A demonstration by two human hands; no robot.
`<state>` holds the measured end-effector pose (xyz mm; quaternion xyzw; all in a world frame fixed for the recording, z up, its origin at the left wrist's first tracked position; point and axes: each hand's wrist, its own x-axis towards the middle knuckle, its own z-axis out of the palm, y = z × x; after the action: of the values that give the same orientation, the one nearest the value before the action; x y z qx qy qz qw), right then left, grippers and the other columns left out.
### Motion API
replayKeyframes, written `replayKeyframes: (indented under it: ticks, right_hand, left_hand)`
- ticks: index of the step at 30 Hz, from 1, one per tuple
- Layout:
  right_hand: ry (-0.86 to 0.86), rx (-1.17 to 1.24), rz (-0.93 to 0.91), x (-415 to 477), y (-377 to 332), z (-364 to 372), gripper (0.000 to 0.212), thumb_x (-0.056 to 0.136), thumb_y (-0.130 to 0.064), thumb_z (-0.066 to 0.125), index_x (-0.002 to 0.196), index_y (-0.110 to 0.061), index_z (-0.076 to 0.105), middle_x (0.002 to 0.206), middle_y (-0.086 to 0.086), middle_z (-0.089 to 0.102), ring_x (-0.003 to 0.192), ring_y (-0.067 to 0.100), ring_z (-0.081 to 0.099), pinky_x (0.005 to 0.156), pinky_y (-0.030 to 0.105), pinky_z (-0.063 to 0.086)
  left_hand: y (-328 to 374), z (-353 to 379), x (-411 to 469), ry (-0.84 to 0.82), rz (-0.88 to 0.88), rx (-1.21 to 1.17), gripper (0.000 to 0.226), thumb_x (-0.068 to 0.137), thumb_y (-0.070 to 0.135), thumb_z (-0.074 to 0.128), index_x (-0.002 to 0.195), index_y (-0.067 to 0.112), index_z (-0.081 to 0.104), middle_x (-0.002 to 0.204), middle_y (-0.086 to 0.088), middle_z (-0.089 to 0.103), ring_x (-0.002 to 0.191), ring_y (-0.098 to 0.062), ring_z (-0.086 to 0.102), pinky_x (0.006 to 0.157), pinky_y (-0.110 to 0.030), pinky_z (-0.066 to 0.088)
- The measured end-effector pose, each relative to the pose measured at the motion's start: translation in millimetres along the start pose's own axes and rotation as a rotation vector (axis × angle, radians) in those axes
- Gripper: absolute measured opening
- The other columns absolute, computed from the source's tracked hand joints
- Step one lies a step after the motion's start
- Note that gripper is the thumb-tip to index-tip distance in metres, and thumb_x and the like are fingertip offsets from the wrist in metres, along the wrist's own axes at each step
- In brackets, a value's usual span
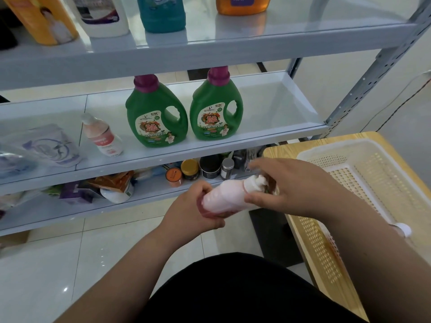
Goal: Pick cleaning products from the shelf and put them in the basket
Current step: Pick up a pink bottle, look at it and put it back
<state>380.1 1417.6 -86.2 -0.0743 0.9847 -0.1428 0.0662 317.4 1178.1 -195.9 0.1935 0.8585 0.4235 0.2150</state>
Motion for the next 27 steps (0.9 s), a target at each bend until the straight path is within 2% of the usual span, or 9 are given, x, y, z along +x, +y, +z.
replayKeyframes:
  ticks: [2,5,7,10,14,16,19,24,27]
  right_hand:
    - [0.014,0.053,-0.025,1.0,-3.1,2.2,0.048,0.083,-0.069,0.052,0.122,-0.042,0.049,0.101,-0.029,0.051,0.089,0.002,0.056,0.066,0.019,0.043]
    - [0.025,-0.089,-0.022,9.8,-11.4,4.5,0.047,0.082,-0.079,0.034,0.095,-0.037,0.05,0.078,-0.021,0.053,0.07,0.004,0.052,0.054,0.022,0.034]
    - [0.014,-0.033,-0.014,13.1,-15.9,7.6,0.057,0.077,-0.086,0.035,0.11,-0.042,0.049,0.091,-0.026,0.054,0.077,0.0,0.051,0.059,0.02,0.035]
    - [-0.006,0.066,-0.067,14.0,-26.9,9.1,0.058,0.079,-0.066,0.053,0.134,-0.05,0.04,0.11,-0.029,0.051,0.093,0.0,0.055,0.07,0.022,0.048]
    - [0.04,-0.033,-0.033,27.6,-40.1,13.9,0.044,0.083,-0.074,0.037,0.107,-0.041,0.053,0.077,-0.026,0.053,0.072,0.0,0.054,0.057,0.021,0.039]
    - [0.005,0.019,-0.031,30.7,-44.7,15.8,0.055,0.078,-0.082,0.039,0.118,-0.046,0.048,0.087,-0.026,0.056,0.078,-0.001,0.056,0.063,0.023,0.045]
    - [-0.012,0.055,-0.089,30.3,-51.5,19.2,0.049,0.082,-0.067,0.059,0.125,-0.046,0.048,0.108,-0.024,0.06,0.093,0.003,0.059,0.073,0.023,0.047]
    - [0.006,0.097,-0.003,33.4,-49.9,27.4,0.034,0.085,-0.054,0.066,0.114,-0.038,0.059,0.091,-0.027,0.053,0.088,0.004,0.055,0.069,0.018,0.038]
    - [0.073,0.19,0.025,36.1,-40.3,39.5,0.028,0.089,-0.05,0.067,0.114,-0.04,0.061,0.093,-0.03,0.056,0.088,-0.005,0.053,0.071,0.018,0.038]
  left_hand:
    - [-4.3,-3.6,-2.3,0.006,-0.006,-0.004,0.066,0.053,0.043,0.089,0.101,0.051,0.045,0.102,0.039,0.056,0.091,0.009,0.054,0.063,-0.026,0.045]
    - [-10.0,-10.0,-6.0,0.013,-0.009,0.001,0.066,0.054,0.042,0.089,0.101,0.051,0.044,0.102,0.04,0.055,0.092,0.009,0.054,0.063,-0.026,0.046]
    - [-14.7,-14.3,-8.1,0.022,-0.016,-0.007,0.065,0.055,0.038,0.091,0.1,0.05,0.045,0.101,0.039,0.056,0.09,0.009,0.055,0.062,-0.024,0.043]
    - [-22.7,-23.0,-10.8,0.033,-0.026,-0.013,0.065,0.054,0.04,0.09,0.1,0.05,0.045,0.102,0.037,0.057,0.092,0.008,0.055,0.063,-0.024,0.044]
    - [-33.7,-34.4,-14.3,0.012,-0.02,0.031,0.063,0.053,0.045,0.087,0.1,0.05,0.044,0.098,0.029,0.06,0.087,0.001,0.057,0.062,-0.024,0.045]
    - [-38.2,-38.0,-16.0,-0.008,-0.015,0.044,0.064,0.052,0.047,0.085,0.099,0.051,0.043,0.092,0.024,0.062,0.084,-0.002,0.058,0.06,-0.022,0.045]
    - [-44.3,-44.4,-17.4,-0.008,-0.014,-0.012,0.066,0.045,0.054,0.082,0.101,0.05,0.047,0.099,0.034,0.06,0.088,0.006,0.057,0.057,-0.014,0.043]
    - [-52.1,-47.9,-16.1,-0.035,0.009,-0.034,0.066,0.048,0.053,0.084,0.103,0.049,0.048,0.102,0.036,0.058,0.089,0.005,0.057,0.066,-0.029,0.052]
    - [-51.4,-41.0,-14.2,-0.073,-0.014,-0.061,0.069,0.047,0.056,0.084,0.105,0.053,0.046,0.098,0.029,0.063,0.087,0.006,0.059,0.07,-0.029,0.055]
